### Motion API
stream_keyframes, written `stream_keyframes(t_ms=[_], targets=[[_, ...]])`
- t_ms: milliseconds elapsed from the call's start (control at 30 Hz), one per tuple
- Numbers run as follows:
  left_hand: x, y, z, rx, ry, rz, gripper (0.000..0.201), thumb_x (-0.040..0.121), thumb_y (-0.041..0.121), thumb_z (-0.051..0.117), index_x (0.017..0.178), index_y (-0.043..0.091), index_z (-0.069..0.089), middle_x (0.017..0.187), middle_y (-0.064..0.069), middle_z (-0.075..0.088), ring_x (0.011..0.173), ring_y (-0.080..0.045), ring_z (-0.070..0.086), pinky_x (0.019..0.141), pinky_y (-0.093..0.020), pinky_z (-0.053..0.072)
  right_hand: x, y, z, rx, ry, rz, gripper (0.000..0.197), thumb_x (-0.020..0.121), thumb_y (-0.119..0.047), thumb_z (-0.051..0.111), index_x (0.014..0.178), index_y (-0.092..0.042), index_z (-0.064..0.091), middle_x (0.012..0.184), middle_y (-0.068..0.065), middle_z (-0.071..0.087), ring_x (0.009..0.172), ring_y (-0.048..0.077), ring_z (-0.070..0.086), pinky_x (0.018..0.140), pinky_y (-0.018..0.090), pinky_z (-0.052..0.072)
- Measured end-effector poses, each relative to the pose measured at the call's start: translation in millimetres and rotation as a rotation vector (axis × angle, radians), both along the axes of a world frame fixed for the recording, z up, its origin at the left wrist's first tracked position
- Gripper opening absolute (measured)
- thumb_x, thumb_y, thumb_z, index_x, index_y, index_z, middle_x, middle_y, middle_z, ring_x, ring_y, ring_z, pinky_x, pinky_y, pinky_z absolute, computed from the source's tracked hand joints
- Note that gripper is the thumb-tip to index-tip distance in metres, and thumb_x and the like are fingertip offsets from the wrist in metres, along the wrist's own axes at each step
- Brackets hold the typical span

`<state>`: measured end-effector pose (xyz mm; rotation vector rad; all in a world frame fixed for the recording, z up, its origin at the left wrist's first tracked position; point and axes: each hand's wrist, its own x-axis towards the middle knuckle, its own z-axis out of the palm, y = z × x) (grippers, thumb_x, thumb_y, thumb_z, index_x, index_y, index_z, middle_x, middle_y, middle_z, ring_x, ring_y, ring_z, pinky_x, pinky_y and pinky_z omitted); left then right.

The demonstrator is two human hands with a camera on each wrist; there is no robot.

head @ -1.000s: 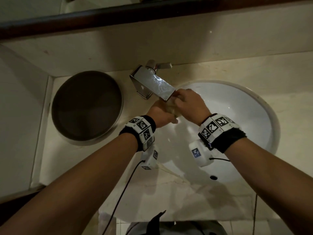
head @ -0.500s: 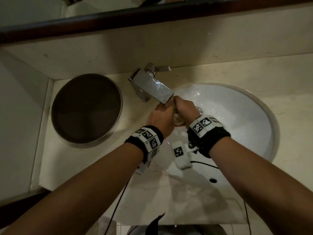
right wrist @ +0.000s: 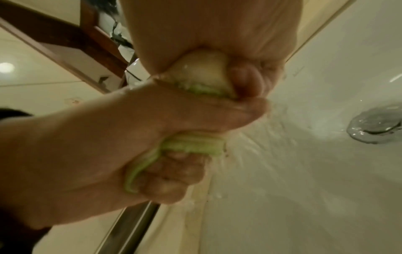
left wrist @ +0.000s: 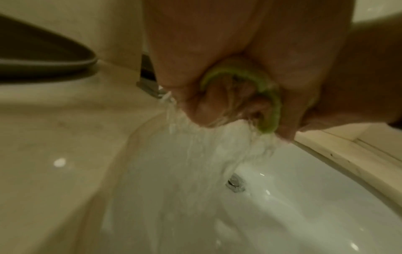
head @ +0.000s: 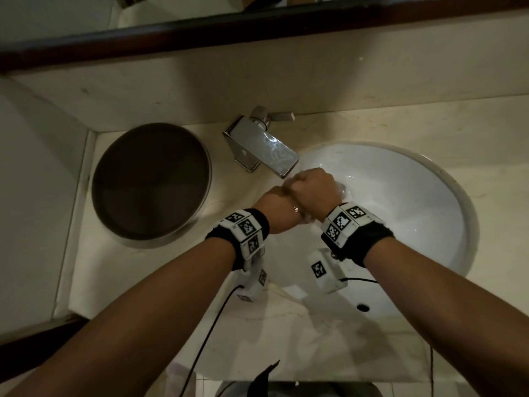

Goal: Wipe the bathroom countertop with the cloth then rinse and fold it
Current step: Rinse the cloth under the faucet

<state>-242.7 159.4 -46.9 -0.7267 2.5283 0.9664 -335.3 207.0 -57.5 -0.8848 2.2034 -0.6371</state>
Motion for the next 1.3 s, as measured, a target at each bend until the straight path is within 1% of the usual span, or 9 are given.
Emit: stream_keyframes(t_ms=[100,167,400,500,633,800,1000,1133,1300], targets=[[6.1,3.6,-8.2,0.316,-0.050,0.180,0.015,0.089,0.020,0.066,0.091,0.005,0.068,0.056,0.002,0.063,0.045,-0.009,0.047,0.046,-0.019,0.037,2.1,7.8,0.9,0.012,0.027,0.153,0.025,0.093,-0.032,0.053,0.091,-0.014,0.070,0.091,0.007,0.069,0.084,0.025,0.062,0.071,0.030,0.046],[11.8,2.9,-14.0,0.461,-0.054,0.353,0.018,0.082,0.023,0.074,0.083,0.006,0.067,0.042,0.012,0.051,0.042,-0.010,0.040,0.042,-0.021,0.035,0.3,10.1,2.2,0.056,0.045,0.186,0.026,0.094,-0.032,0.048,0.076,-0.019,0.060,0.079,0.004,0.062,0.076,0.020,0.054,0.069,0.028,0.042],[19.3,-8.5,-14.7,0.667,-0.045,0.538,0.057,0.067,0.029,0.087,0.112,0.028,0.052,0.111,0.007,0.063,0.101,-0.011,0.061,0.070,-0.034,0.059,-13.0,5.2,3.2,0.041,-0.158,0.157,0.033,0.095,-0.037,0.049,0.125,-0.024,0.047,0.085,0.004,0.067,0.084,0.023,0.062,0.073,0.030,0.041],[14.8,-10.5,-11.5,0.569,0.031,0.521,0.064,0.066,0.040,0.084,0.120,0.029,0.051,0.110,0.009,0.063,0.100,-0.010,0.062,0.063,-0.027,0.059,-18.5,1.2,10.8,-0.029,-0.262,0.121,0.052,0.095,-0.023,0.051,0.143,-0.021,0.032,0.082,0.001,0.068,0.082,0.019,0.064,0.078,0.031,0.049],[11.1,-16.5,-12.1,0.394,0.144,0.570,0.057,0.077,0.022,0.078,0.127,0.023,0.051,0.094,0.015,0.064,0.085,-0.005,0.064,0.057,-0.009,0.047,-26.1,-9.6,16.2,-0.137,-0.311,-0.009,0.077,0.090,-0.010,0.053,0.153,-0.028,0.012,0.096,0.010,0.067,0.089,0.024,0.066,0.081,0.033,0.054],[19.4,-16.2,-15.6,0.267,0.098,0.570,0.064,0.067,0.032,0.081,0.124,0.022,0.052,0.111,0.004,0.065,0.100,-0.017,0.063,0.092,-0.035,0.052,-34.8,-25.2,19.8,-0.164,-0.327,0.015,0.085,0.091,-0.009,0.051,0.152,-0.042,0.001,0.089,0.024,0.066,0.080,0.034,0.066,0.067,0.032,0.055],[28.0,-16.2,-14.3,0.268,0.128,0.613,0.061,0.063,0.032,0.081,0.119,0.022,0.057,0.111,-0.002,0.068,0.100,-0.021,0.065,0.092,-0.041,0.053,-37.4,-30.9,28.9,-0.152,-0.335,0.116,0.085,0.090,0.001,0.043,0.149,-0.048,0.008,0.094,-0.012,0.046,0.071,0.022,0.057,0.069,0.037,0.055],[34.2,-13.8,-12.1,0.261,0.146,0.575,0.066,0.057,0.037,0.077,0.116,0.024,0.053,0.109,-0.001,0.066,0.098,-0.022,0.065,0.090,-0.042,0.054,-35.4,-29.4,33.3,-0.142,-0.386,0.072,0.082,0.089,-0.002,0.042,0.148,-0.051,0.012,0.105,0.022,0.066,0.095,0.039,0.066,0.082,0.055,0.056],[45.2,-6.6,-14.8,0.216,0.118,0.571,0.044,0.068,0.028,0.079,0.102,0.026,0.051,0.105,0.001,0.065,0.094,-0.019,0.064,0.085,-0.034,0.054,-24.3,-20.7,36.8,-0.168,-0.402,0.082,0.079,0.092,-0.007,0.048,0.146,-0.052,0.013,0.099,0.022,0.068,0.094,0.038,0.067,0.078,0.054,0.057]])
